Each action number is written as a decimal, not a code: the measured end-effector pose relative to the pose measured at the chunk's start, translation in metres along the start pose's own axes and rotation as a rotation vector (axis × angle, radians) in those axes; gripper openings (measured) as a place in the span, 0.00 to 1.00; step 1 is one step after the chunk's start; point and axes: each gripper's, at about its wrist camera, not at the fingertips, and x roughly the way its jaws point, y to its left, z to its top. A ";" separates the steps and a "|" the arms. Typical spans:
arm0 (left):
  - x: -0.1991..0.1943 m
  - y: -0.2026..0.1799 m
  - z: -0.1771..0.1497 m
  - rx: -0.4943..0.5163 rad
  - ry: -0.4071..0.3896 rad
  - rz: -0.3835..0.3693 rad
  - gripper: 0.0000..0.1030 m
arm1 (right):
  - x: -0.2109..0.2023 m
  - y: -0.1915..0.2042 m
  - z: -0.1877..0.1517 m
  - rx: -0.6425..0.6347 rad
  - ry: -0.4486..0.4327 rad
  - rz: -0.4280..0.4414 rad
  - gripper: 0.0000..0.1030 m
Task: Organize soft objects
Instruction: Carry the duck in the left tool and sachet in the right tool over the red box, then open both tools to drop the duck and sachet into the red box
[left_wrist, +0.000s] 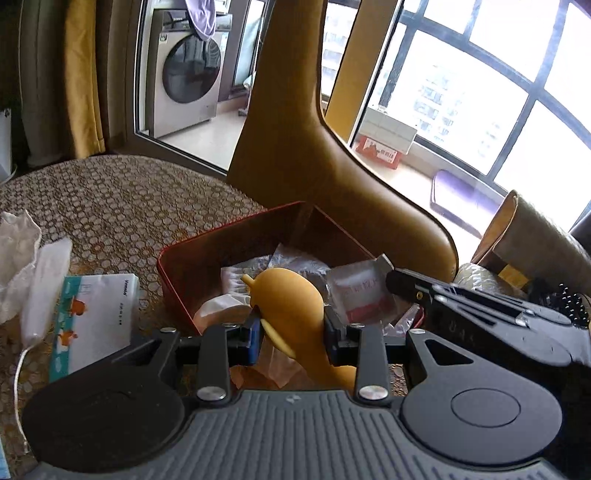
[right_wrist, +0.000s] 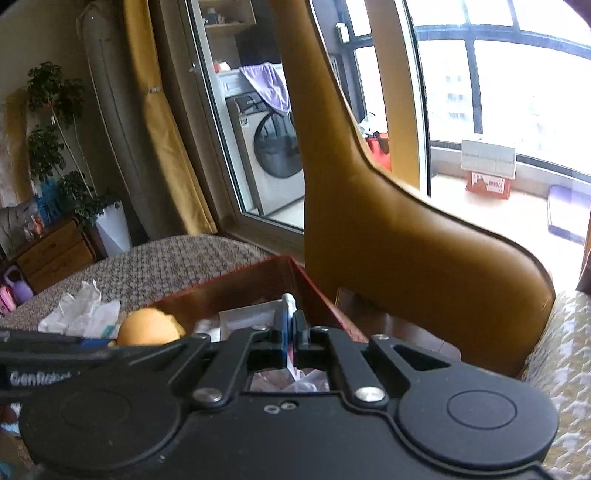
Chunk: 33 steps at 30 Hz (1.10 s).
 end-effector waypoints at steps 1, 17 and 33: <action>0.004 0.000 0.000 0.003 0.004 0.005 0.31 | 0.001 -0.001 -0.002 0.000 0.006 0.003 0.02; 0.045 0.008 0.004 0.037 0.048 0.067 0.31 | 0.012 0.010 -0.022 -0.034 0.070 0.035 0.03; 0.009 0.010 -0.002 0.043 -0.025 0.058 0.64 | 0.001 0.012 -0.020 -0.028 0.077 0.051 0.20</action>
